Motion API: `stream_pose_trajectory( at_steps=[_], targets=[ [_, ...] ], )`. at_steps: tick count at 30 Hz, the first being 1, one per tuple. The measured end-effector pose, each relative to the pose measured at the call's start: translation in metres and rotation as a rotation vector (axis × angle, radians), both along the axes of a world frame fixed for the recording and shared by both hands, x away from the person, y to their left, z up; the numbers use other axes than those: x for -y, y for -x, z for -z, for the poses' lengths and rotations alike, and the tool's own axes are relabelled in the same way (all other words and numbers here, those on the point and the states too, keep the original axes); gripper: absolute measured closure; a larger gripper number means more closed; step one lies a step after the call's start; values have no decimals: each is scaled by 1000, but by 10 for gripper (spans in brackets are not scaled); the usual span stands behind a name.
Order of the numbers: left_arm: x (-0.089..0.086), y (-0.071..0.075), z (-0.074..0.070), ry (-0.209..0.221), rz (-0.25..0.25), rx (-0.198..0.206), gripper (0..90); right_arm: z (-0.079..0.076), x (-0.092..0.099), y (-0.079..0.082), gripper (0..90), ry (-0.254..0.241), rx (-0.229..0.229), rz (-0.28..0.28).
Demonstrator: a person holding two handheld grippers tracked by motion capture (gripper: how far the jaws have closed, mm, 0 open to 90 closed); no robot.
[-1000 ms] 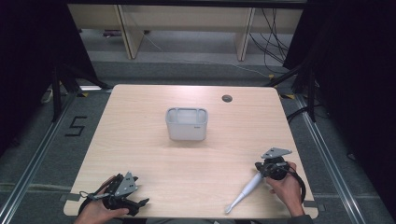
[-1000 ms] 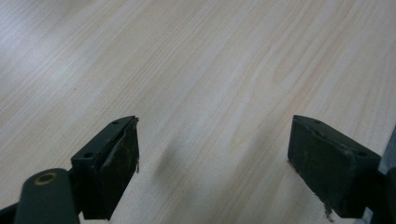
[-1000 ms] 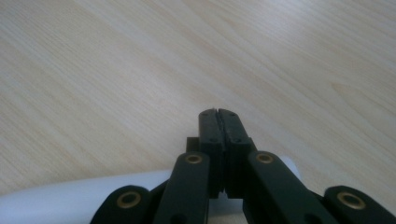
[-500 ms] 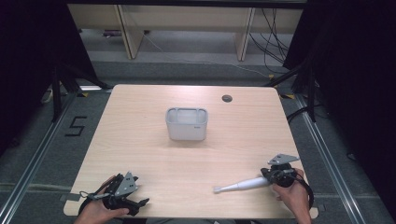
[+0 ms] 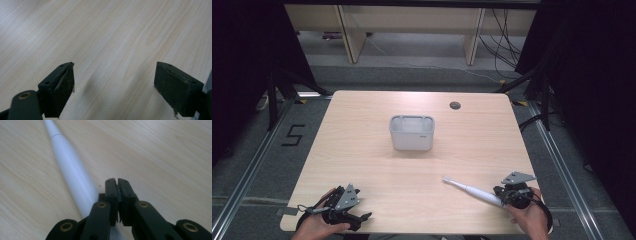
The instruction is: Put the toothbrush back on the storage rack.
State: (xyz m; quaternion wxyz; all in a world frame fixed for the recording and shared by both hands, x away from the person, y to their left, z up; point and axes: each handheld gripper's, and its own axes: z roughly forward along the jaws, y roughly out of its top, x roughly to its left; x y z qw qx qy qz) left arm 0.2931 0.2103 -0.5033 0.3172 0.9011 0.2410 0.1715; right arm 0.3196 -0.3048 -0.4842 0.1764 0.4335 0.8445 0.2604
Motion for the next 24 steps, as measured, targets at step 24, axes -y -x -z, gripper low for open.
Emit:
stream_pose_trajectory(
  at_steps=[24],
  targets=[
    [0,-1,1,-6,-3,1,163,-5,-13,13,811,37,8,-59]
  ],
)
